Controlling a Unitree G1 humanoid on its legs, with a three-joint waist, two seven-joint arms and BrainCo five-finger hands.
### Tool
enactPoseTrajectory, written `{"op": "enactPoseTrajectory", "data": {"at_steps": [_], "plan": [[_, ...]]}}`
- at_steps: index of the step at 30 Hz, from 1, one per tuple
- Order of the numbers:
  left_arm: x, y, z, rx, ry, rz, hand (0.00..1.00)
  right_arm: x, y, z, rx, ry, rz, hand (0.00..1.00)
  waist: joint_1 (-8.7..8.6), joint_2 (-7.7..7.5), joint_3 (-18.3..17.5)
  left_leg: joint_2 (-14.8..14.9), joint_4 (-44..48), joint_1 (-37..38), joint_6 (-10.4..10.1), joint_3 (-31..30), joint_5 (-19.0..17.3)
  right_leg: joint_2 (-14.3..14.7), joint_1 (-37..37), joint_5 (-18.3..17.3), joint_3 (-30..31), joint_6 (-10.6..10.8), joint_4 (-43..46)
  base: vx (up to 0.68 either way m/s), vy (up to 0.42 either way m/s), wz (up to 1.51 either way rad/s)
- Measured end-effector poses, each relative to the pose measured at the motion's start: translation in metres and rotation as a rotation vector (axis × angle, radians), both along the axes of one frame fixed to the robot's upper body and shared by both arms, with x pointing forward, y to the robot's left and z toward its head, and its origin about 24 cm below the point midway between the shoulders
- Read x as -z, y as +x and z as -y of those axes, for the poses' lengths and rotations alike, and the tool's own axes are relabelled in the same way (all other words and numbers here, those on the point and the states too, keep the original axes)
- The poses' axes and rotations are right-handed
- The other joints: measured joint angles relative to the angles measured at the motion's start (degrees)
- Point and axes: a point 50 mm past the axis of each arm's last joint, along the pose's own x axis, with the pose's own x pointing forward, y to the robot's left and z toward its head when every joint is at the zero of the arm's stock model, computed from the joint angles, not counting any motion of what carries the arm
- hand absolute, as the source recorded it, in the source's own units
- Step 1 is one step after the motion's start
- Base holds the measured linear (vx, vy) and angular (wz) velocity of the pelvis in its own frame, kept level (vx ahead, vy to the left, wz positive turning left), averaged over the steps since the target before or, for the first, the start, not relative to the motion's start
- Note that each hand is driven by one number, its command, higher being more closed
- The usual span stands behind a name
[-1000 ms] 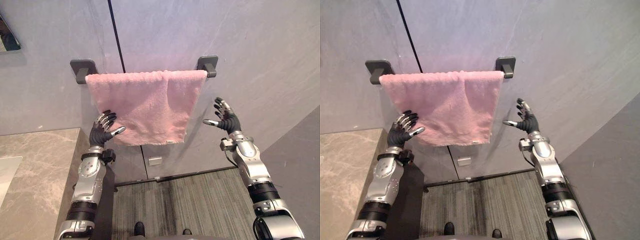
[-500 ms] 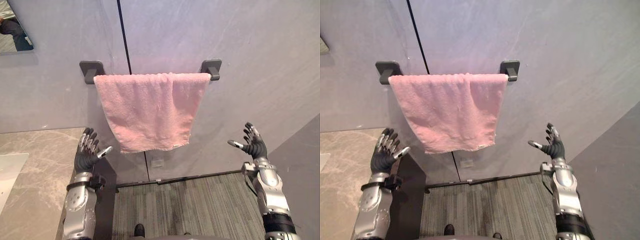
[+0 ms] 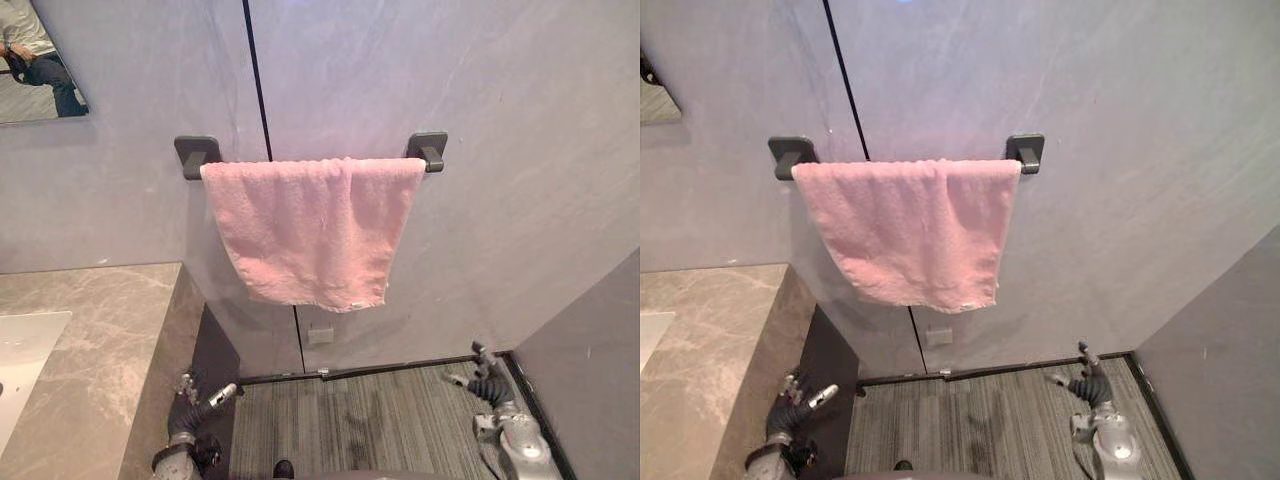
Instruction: Organize washtable
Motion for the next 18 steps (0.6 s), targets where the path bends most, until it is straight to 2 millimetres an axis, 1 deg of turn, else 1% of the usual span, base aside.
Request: {"op": "enactPoseTrajectory", "data": {"at_steps": [1,3,5,10,15,18], "plan": [[0.004,-0.003,0.002,0.003,-0.004,-0.021,0.0,0.004,-0.003,-0.003,-0.009,0.0,-0.024,0.0,0.04,0.01,0.0,-0.01,0.0,0.1,-0.06,0.02,-0.1,-0.03,0.0,-0.16,-0.01,0.1,0.27,0.0,0.0,0.0],[0.018,-0.014,0.01,0.035,-0.017,-0.114,0.0,0.02,-0.017,-0.012,-0.033,0.005,-0.11,0.0,0.09,0.05,0.01,-0.05,0.0,0.42,-0.01,0.08,-0.33,-0.11,-0.02,-0.85,-0.04,0.1,1.02,0.02,-0.006,0.0],[0.027,-0.022,0.017,0.054,-0.022,-0.175,0.0,0.029,-0.024,-0.017,-0.046,0.009,-0.161,0.0,0.11,0.05,0.02,-0.04,0.01,0.8,-0.26,0.4,-0.55,-0.14,0.03,-0.98,0.19,0.12,1.49,0.05,-0.01,-0.06],[0.044,-0.041,0.026,0.086,-0.019,-0.303,0.0,0.046,-0.042,-0.021,-0.054,0.009,-0.273,0.0,0.09,0.19,0.04,-0.11,0.01,2.32,-0.2,0.8,-1.04,-0.13,0.99,-1.86,0.59,-0.07,2.4,0.05,-0.013,-0.04],[0.051,-0.048,0.03,0.09,-0.037,-0.352,0.0,0.056,-0.05,-0.022,-0.046,0.013,-0.334,0.0,0.06,0.71,0.56,-0.1,0.04,2.58,-0.25,0.84,-1.13,-0.04,1.05,-1.96,0.82,-0.15,2.59,0.01,-0.006,-0.02],[0.053,-0.049,0.031,0.097,-0.038,-0.367,0.0,0.059,-0.051,-0.024,-0.056,0.018,-0.357,0.0,0.07,0.93,0.99,-0.12,0.01,3.0,-0.24,0.89,-1.14,0.01,1.19,-1.96,1.27,-0.14,2.78,-0.03,-0.004,-0.06]]}}
